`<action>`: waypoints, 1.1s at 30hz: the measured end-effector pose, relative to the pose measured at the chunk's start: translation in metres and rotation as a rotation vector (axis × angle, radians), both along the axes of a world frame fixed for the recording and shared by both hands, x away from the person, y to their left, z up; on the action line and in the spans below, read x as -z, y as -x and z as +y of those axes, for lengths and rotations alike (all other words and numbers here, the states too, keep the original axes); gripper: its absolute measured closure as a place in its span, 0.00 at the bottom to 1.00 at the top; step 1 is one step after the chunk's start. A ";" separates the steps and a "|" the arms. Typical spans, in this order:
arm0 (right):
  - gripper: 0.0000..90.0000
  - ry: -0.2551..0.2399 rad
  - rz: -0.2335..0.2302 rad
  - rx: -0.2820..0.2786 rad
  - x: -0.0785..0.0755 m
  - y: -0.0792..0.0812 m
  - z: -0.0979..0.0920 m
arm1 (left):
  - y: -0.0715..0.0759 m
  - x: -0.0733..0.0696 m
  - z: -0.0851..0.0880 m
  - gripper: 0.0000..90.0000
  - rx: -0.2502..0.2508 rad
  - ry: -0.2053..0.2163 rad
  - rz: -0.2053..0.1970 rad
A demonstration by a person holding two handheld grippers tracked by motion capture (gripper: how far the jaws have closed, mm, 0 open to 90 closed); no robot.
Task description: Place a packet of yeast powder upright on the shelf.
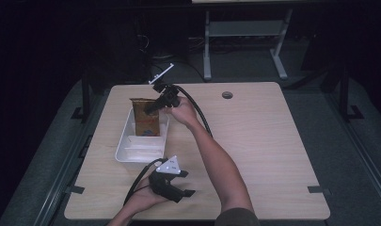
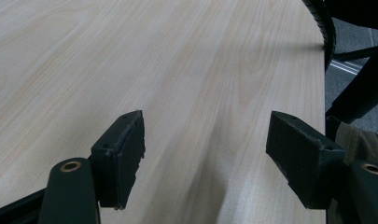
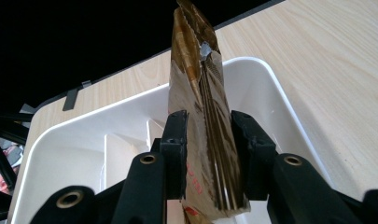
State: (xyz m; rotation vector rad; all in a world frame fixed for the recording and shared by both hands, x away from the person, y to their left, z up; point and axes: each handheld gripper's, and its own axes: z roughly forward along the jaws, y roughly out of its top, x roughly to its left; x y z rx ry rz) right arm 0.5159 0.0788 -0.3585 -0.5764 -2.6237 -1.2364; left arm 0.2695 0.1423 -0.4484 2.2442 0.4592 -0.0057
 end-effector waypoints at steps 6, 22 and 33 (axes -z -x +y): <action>0.70 -0.004 -0.005 0.008 0.001 0.001 -0.002 | 0.000 0.000 0.000 0.31 0.000 0.000 0.001; 0.55 -0.013 -0.007 0.034 -0.005 0.005 -0.015 | 0.000 0.000 -0.001 0.31 0.001 0.001 -0.002; 0.48 -0.043 0.004 0.048 -0.010 0.009 -0.036 | 0.001 0.000 -0.002 0.30 0.009 -0.004 -0.002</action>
